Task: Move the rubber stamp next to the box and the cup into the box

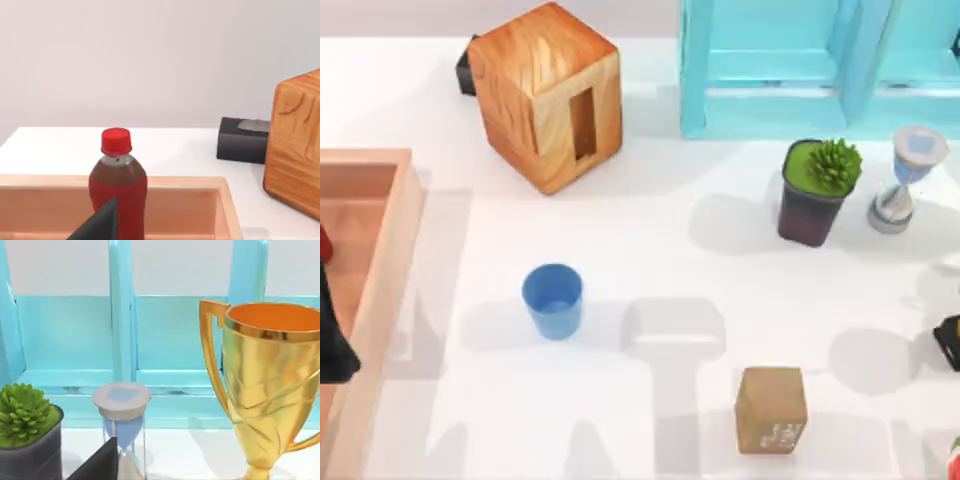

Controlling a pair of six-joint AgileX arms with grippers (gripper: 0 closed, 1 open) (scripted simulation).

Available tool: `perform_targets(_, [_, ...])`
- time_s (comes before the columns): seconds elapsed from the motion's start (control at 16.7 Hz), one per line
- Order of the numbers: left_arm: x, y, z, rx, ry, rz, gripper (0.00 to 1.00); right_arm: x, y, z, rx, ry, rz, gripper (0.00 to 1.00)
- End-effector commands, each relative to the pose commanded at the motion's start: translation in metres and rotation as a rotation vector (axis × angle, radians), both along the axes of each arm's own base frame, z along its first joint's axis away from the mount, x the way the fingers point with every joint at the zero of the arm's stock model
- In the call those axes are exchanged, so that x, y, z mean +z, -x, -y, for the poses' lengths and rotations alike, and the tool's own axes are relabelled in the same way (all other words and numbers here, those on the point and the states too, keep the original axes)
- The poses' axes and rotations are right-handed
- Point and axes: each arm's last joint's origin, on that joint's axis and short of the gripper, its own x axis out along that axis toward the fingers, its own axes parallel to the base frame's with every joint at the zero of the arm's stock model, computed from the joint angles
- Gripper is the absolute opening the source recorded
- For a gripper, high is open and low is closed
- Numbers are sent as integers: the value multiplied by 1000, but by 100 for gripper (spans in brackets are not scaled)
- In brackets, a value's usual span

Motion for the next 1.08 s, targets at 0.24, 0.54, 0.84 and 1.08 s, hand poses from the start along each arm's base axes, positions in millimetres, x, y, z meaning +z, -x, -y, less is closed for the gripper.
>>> perform_targets(0.24, [5, 0, 0, 0, 21, -23, 100, 0, 0, 0, 0, 0, 0, 100])
perform_targets(0.54, [43, -10, 5, 2, 176, -222, 100, 0, 0, 0, 0, 0, 0, 100])
perform_targets(0.84, [84, -63, 27, 41, 338, -630, 100, 0, 0, 0, 0, 0, 0, 100])
perform_targets(1.08, [88, -128, 74, 111, 362, -1004, 100, 0, 0, 0, 0, 0, 0, 100])
